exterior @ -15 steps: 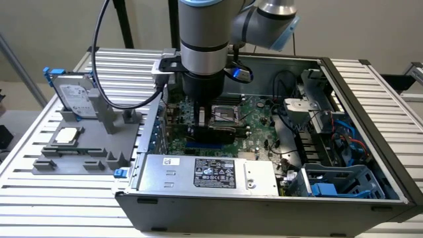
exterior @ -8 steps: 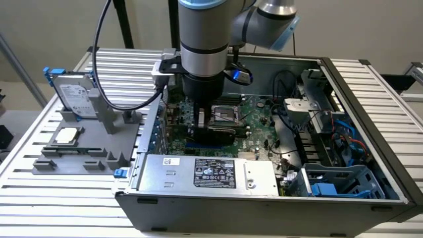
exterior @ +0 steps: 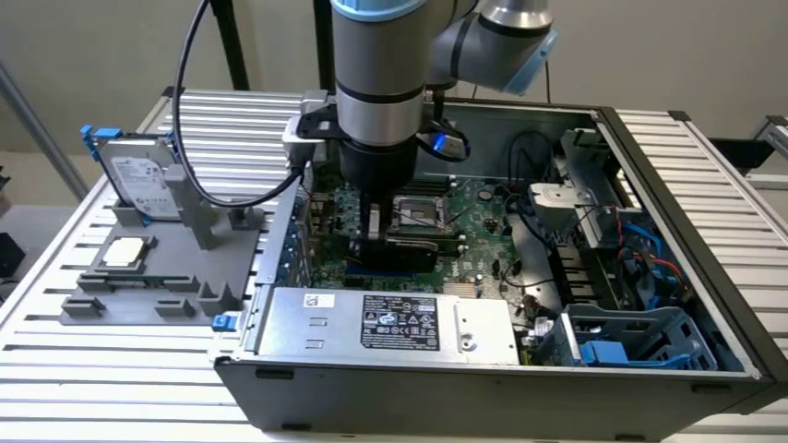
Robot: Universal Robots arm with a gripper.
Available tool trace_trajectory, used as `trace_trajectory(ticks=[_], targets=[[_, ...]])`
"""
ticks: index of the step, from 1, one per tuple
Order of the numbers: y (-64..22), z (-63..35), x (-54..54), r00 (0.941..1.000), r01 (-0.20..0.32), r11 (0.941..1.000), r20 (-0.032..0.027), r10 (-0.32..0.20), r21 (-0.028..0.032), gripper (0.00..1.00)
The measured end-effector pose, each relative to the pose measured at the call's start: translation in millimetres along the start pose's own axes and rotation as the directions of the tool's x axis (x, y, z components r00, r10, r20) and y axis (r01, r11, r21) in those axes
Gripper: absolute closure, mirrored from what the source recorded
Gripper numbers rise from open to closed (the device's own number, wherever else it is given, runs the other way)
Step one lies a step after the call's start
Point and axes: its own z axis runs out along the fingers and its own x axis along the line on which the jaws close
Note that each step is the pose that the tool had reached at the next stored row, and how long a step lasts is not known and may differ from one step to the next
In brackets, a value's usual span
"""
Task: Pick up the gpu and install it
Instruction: 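Insert the gpu into the slot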
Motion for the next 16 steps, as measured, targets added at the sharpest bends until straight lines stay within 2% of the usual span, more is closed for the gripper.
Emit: trace_trajectory(ticks=[6, 16], targets=[[0.3, 2.6, 0.0, 1.0000, 0.000, 1.0000, -0.0036, 0.000, -0.0004, 1.00], [0.3, 4.0, -0.2, 1.0000, 0.000, 1.0000, -0.0046, 0.000, -0.0002, 1.00]])
